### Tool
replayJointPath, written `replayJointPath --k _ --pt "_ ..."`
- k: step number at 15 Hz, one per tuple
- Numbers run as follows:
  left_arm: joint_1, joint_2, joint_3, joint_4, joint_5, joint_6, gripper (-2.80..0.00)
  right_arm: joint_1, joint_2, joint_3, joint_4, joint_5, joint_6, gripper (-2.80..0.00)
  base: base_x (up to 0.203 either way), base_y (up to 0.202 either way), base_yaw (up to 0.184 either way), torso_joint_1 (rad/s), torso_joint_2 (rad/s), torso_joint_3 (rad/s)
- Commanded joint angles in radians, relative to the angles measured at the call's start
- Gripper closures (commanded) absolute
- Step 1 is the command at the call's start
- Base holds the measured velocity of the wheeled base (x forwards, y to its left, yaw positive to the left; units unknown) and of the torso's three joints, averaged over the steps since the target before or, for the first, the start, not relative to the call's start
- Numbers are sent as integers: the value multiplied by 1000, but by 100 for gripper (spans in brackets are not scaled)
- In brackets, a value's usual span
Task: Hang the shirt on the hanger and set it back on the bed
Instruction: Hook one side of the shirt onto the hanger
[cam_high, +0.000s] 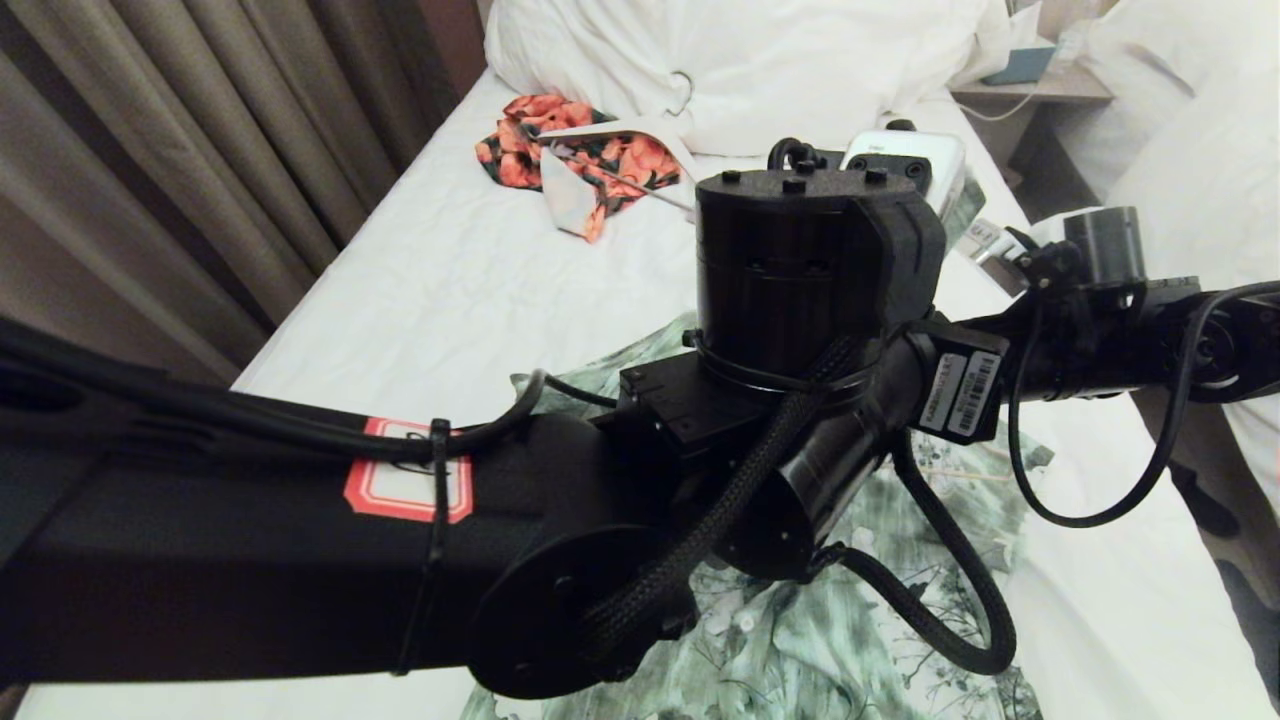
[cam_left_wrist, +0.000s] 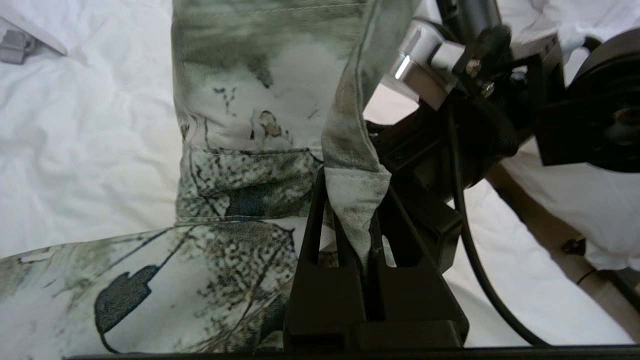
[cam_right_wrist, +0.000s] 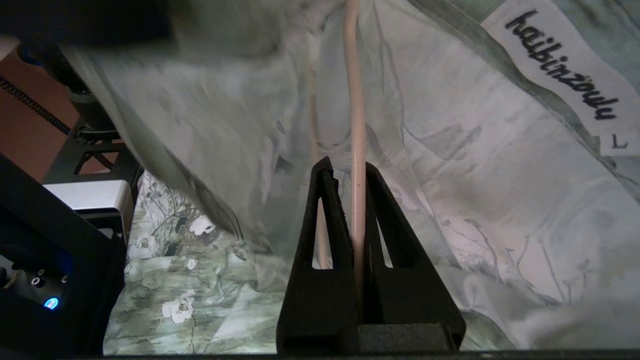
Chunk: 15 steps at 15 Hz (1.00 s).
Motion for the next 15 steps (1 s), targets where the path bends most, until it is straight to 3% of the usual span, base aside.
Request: replayJointPath --k 1,9,15 --pt "-4 16 -1 -4 3 18 -280 7 -1 -1 0 7 -4 0 0 0 0 0 0 0" --pt "-37 -82 158 -1 9 58 -280 4 -9 2 -22 9 -4 0 0 0 0 0 0 0" --pt "-119 -223 341 1 84 84 -280 6 -29 4 -46 18 -2 0 0 0 0 0 0 0"
